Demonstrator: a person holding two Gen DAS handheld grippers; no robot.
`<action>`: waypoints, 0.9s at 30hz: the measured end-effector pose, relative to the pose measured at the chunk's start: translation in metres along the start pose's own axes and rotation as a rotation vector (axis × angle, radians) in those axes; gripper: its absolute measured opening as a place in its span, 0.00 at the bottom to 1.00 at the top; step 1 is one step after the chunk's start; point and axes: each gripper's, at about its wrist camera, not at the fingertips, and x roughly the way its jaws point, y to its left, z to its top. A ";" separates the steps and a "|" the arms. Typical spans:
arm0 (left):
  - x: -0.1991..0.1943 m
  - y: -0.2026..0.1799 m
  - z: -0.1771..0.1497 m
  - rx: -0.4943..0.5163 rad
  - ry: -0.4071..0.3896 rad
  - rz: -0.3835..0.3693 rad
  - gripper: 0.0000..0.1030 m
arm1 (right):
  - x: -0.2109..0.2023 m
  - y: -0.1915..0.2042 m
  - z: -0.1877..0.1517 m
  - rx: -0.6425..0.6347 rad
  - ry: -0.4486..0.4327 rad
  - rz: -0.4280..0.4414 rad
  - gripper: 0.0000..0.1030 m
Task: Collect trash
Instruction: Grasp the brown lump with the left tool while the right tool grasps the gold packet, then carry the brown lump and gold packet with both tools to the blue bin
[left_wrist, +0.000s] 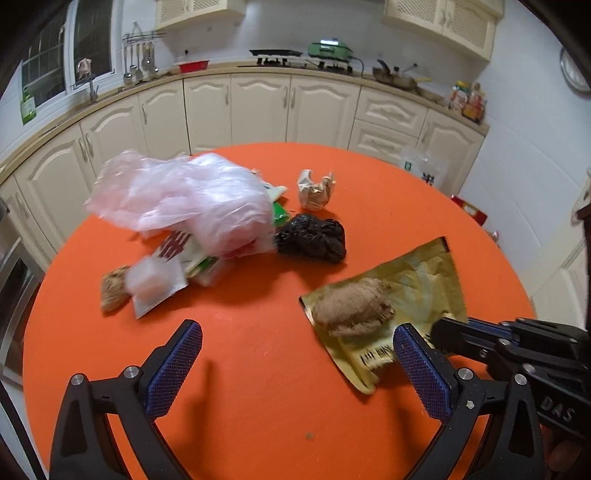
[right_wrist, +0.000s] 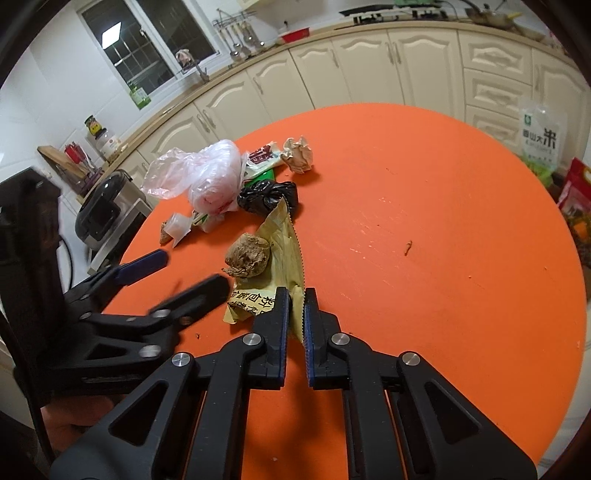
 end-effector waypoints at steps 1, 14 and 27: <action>0.004 0.000 0.004 0.009 0.006 -0.004 0.99 | 0.000 -0.001 0.001 0.002 0.003 0.008 0.08; 0.022 0.021 0.007 -0.022 -0.020 -0.124 0.31 | 0.012 -0.004 0.007 0.002 0.027 0.041 0.13; -0.007 0.062 -0.029 -0.110 -0.046 -0.091 0.31 | 0.037 0.021 0.007 0.001 0.051 0.145 0.08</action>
